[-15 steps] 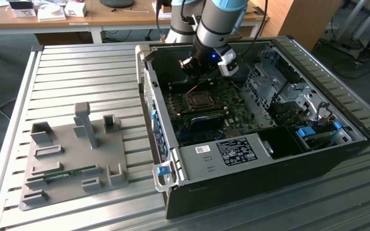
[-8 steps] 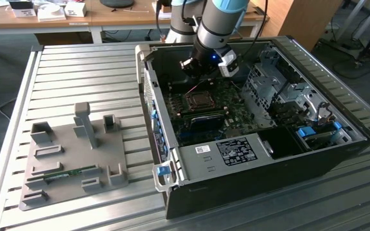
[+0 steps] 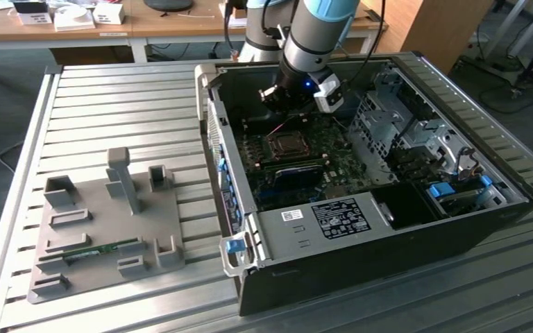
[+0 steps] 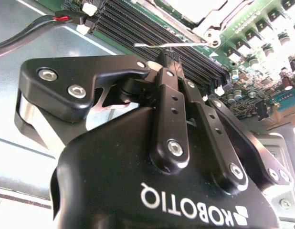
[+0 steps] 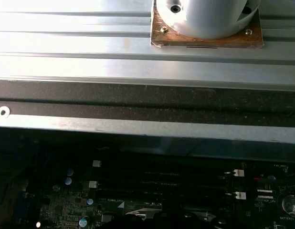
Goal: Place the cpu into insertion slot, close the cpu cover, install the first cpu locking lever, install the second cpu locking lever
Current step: 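Install the first cpu locking lever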
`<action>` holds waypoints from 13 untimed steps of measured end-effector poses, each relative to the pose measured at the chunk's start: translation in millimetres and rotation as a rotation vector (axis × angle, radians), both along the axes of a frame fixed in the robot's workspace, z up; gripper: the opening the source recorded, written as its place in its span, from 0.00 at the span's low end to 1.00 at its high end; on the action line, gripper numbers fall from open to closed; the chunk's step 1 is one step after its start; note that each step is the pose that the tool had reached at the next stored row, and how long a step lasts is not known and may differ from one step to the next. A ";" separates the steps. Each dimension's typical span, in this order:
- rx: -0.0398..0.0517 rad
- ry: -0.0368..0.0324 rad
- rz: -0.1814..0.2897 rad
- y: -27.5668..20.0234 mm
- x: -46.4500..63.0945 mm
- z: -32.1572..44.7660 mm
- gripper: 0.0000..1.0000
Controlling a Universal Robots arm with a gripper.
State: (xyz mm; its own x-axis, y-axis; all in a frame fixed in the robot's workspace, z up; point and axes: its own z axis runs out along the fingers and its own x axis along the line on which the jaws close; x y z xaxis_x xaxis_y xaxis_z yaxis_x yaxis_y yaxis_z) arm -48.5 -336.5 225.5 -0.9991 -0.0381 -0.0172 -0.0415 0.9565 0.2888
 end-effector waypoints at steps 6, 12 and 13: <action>0.0000 0.0000 0.000 0.0 0.6 0.0 0.11; -0.0001 0.0001 0.000 0.8 0.7 -0.1 0.11; 0.0000 0.0000 0.000 0.8 0.7 -0.1 0.11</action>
